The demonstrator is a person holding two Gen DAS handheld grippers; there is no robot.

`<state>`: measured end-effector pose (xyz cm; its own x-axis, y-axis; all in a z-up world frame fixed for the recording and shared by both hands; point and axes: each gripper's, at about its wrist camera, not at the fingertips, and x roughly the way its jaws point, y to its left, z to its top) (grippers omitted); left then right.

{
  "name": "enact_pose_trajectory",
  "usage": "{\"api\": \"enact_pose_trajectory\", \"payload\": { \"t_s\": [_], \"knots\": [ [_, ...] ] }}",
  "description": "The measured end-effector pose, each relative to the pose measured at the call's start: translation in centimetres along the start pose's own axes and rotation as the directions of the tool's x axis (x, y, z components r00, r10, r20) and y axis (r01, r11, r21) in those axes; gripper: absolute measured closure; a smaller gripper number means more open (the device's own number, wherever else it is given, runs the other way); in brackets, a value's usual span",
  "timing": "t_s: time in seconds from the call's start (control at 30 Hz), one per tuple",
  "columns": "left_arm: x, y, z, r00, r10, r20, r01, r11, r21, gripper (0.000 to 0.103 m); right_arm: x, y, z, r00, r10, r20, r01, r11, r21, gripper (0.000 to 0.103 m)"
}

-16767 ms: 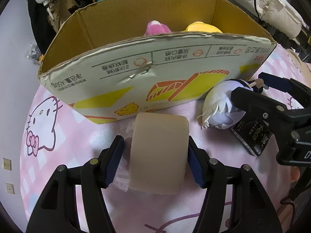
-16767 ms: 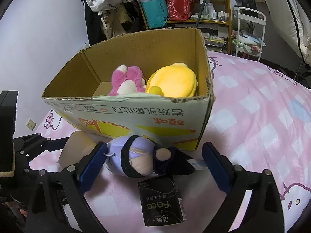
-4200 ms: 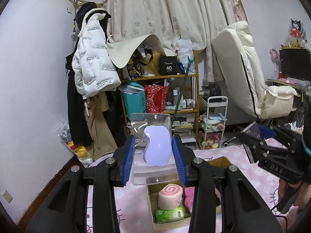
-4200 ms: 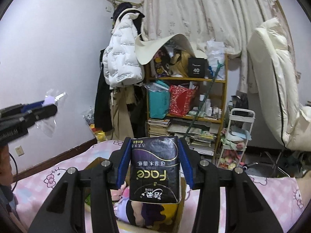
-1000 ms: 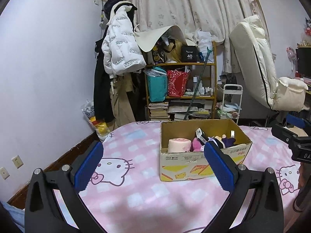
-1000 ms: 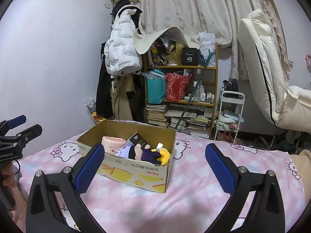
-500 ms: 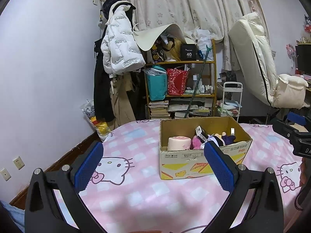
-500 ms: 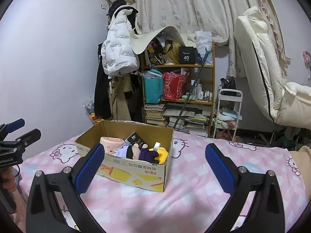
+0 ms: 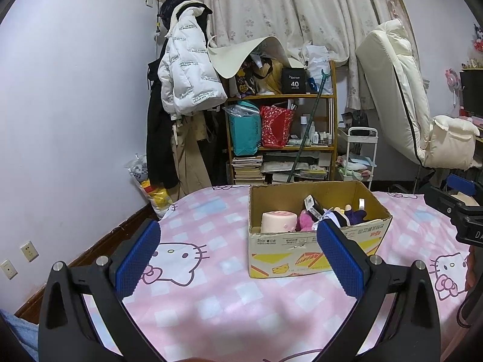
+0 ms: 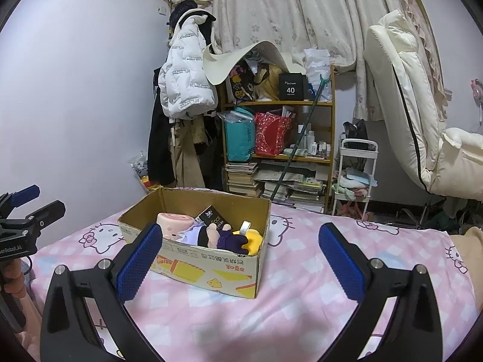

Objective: Organize soft objects

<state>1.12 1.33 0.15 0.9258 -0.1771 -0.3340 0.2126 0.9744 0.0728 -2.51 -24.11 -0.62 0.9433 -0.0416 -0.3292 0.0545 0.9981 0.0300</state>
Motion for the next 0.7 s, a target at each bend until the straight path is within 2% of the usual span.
{"api": "enact_pose_trajectory", "payload": {
  "t_s": [0.7],
  "knots": [
    [-0.38, -0.32, 0.1, 1.0, 0.0, -0.002, 0.0, 1.0, 0.017, 0.001, 0.25, 0.16, -0.08, 1.0, -0.003, -0.016, 0.003, 1.0, -0.001, 0.0]
  ]
}}
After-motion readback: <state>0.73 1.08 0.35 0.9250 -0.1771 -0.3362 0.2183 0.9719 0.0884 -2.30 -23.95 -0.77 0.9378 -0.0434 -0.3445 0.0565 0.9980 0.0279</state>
